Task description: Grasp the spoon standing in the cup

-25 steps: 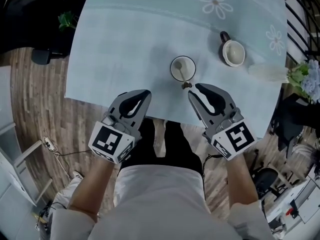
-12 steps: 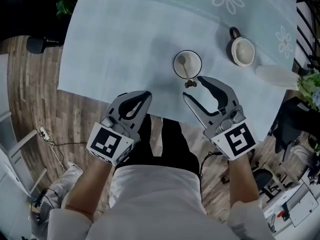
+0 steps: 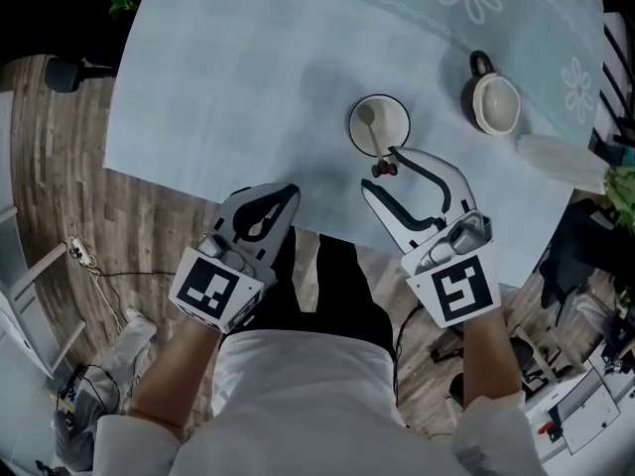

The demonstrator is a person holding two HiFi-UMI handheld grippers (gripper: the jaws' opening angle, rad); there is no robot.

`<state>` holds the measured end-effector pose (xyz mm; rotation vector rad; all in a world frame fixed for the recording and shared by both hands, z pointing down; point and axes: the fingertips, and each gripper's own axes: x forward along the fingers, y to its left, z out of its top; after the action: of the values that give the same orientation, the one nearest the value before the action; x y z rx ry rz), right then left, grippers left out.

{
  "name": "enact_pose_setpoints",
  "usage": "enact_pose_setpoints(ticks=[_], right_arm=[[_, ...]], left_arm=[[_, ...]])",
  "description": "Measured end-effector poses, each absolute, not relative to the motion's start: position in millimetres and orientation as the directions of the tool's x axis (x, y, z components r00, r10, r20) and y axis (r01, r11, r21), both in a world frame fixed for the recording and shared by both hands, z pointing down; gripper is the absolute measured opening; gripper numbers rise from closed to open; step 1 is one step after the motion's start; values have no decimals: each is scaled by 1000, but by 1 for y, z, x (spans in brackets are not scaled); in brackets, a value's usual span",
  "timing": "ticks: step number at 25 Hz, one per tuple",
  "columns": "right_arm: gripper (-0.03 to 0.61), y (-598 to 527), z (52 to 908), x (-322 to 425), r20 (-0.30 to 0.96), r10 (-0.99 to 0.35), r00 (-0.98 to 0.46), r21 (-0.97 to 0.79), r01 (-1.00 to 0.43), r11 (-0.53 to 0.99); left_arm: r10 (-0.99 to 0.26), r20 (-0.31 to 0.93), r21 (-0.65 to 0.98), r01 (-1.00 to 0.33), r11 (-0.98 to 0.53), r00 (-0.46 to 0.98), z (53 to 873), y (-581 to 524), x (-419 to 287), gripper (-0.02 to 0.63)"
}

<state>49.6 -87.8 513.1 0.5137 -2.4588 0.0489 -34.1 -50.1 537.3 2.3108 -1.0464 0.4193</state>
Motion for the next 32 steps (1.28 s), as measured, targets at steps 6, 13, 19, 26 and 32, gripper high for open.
enact_pose_setpoints(ticks=[6,13,19,26,32], right_arm=[[149,-88,516,46,579,-372,-726,148,-355,923],[86,-91,516,47,572,-393,-720,173,-362,916],[60,-95,508,44,557,-423,-715,183,-391,902],[57,-98,496,46,550,-450,-704,190,-419,888],[57,-100,481,52,543,-468,-698,202,-432,879]], left_arm=[[-590,488,367,-764,-530,644,542,-45,-34,18],[-597,486,365,-769,-525,638,543,-44,-36,18],[-607,477,354,-771,-530,636,533,-45,-41,18],[-620,453,333,-767,-549,640,513,-50,-48,18],[-627,434,312,-761,-569,646,492,-57,-45,18]])
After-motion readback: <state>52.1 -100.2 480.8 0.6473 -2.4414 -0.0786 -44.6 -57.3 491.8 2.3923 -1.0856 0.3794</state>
